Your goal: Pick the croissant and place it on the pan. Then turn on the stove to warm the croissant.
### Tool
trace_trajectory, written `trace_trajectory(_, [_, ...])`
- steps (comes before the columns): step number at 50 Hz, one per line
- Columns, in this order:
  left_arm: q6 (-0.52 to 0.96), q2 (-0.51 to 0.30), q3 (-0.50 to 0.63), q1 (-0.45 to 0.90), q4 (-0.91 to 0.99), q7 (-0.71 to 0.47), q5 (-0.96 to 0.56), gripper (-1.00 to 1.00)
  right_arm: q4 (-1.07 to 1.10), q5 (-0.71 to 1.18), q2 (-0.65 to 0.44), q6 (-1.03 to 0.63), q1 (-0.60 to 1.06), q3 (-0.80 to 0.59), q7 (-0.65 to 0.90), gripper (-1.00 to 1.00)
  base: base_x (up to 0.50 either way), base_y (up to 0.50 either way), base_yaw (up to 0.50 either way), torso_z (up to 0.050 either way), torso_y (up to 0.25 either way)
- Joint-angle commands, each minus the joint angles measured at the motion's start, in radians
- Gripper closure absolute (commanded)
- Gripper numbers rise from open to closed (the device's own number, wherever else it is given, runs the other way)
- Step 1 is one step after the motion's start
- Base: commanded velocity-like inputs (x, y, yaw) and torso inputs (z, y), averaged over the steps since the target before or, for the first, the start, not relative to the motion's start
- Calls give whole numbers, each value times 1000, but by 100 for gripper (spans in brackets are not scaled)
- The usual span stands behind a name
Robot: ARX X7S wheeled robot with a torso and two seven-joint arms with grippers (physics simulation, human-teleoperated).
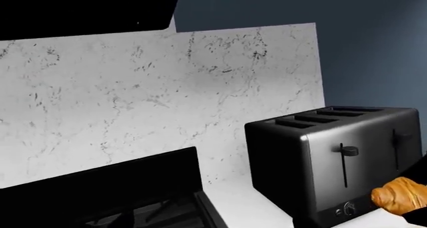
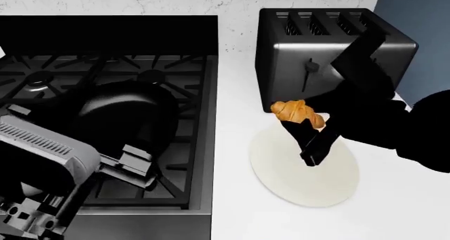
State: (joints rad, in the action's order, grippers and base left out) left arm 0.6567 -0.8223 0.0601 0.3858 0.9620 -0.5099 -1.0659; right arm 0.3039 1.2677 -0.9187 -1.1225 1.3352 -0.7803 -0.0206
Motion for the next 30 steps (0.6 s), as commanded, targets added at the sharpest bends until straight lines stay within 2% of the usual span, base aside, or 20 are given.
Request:
trace_trajectory(1, [6, -36, -53, 38, -20, -63, -119, -100, 66, 60, -31, 14, -8, 50, 50, 100, 0, 0, 0, 0, 0])
trace_trajectory(4, [7, -49, -65, 45, -15, -83, -155, -100, 66, 60, -28, 11, 1, 50, 50, 100, 0, 0, 0, 0, 0])
trace_trajectory(10, [0, -124, -119, 65, 19, -204, -352, -100, 56, 54, -22, 13, 14, 53, 53, 100, 0, 0, 0, 0, 0])
trace_trajectory(12, [-20, -150, -128, 71, 10, -253, -460, -100, 56, 59, -22, 11, 13, 54, 57, 100, 0, 0, 0, 0, 0])
trace_trajectory(24, [-29, -195, -143, 108, 22, -304, -536, -100, 62, 40, -19, 17, 5, 41, 60, 100, 0, 13, 0, 0, 0])
trace_trajectory(30, [-35, -209, -152, 115, 26, -312, -558, -100, 72, 42, -30, 13, 8, 40, 54, 100, -161, 478, 0, 0, 0])
